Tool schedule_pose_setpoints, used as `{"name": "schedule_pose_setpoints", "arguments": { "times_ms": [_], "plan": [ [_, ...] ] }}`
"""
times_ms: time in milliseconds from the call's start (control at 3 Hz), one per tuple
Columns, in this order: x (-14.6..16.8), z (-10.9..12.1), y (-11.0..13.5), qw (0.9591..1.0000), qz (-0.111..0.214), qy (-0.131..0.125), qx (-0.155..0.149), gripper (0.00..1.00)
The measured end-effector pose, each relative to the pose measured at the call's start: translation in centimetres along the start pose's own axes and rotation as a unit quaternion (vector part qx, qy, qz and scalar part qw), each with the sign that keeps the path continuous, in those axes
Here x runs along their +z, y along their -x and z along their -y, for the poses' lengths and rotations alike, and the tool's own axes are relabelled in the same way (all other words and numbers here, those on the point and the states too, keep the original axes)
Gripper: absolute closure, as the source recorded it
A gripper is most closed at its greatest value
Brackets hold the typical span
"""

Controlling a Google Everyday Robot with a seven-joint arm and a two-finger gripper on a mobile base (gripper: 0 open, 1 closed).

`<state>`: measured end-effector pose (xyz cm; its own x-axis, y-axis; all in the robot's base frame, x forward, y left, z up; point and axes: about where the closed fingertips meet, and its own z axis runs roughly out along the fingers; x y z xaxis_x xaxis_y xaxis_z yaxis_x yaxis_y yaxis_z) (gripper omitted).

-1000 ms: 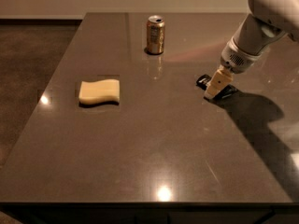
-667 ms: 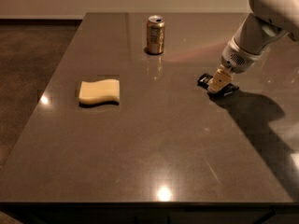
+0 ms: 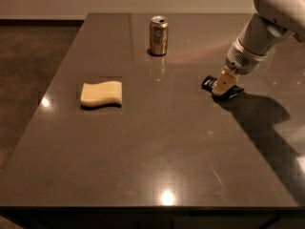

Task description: Move rxbar chocolate near sponge

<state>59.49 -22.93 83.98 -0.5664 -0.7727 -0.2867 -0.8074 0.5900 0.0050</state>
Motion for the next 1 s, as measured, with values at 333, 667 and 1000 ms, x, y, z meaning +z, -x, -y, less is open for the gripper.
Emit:
{"name": "schedule_pose_setpoints", "arguments": {
  "times_ms": [333, 667, 1000],
  "plan": [
    [-0.2, 0.0, 0.1, 1.0, 0.0, 0.0, 0.0, 1.0],
    [-1.0, -3.6, 5.9, 0.9967, 0.028, 0.032, -0.07, 1.0],
    [-1.6, -7.3, 11.4, 0.9867, 0.05, 0.065, -0.14, 1.0]
  ]
}}
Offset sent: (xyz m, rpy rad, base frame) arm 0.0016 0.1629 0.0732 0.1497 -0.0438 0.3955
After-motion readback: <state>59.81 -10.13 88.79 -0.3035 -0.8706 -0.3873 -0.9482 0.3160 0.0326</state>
